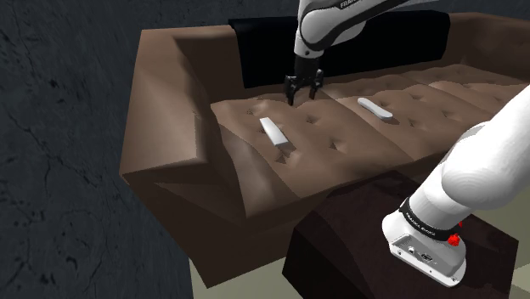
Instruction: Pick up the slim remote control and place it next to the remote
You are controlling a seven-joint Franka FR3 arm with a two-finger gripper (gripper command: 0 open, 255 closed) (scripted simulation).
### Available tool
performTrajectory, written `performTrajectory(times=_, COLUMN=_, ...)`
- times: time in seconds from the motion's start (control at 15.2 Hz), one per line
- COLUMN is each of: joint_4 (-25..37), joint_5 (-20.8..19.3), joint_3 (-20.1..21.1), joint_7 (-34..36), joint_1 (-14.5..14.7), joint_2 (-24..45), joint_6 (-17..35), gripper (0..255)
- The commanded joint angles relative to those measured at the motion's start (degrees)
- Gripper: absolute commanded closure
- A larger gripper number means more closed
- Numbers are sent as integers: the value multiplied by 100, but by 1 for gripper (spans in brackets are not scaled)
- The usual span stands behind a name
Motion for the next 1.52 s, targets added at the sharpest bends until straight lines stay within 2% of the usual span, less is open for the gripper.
performTrajectory(times=0.0, joint_4=230, joint_5=10, joint_3=15, joint_7=115, joint_1=3, joint_2=513, joint_6=265, gripper=0)
performTrajectory(times=0.46, joint_4=1082, joint_5=51, joint_3=16, joint_7=450, joint_1=14, joint_2=2057, joint_6=881, gripper=0)
performTrajectory(times=0.86, joint_4=2100, joint_5=113, joint_3=-12, joint_7=691, joint_1=26, joint_2=3403, joint_6=1146, gripper=0)
performTrajectory(times=1.45, joint_4=2188, joint_5=129, joint_3=-10, joint_7=711, joint_1=22, joint_2=3953, joint_6=1600, gripper=0)
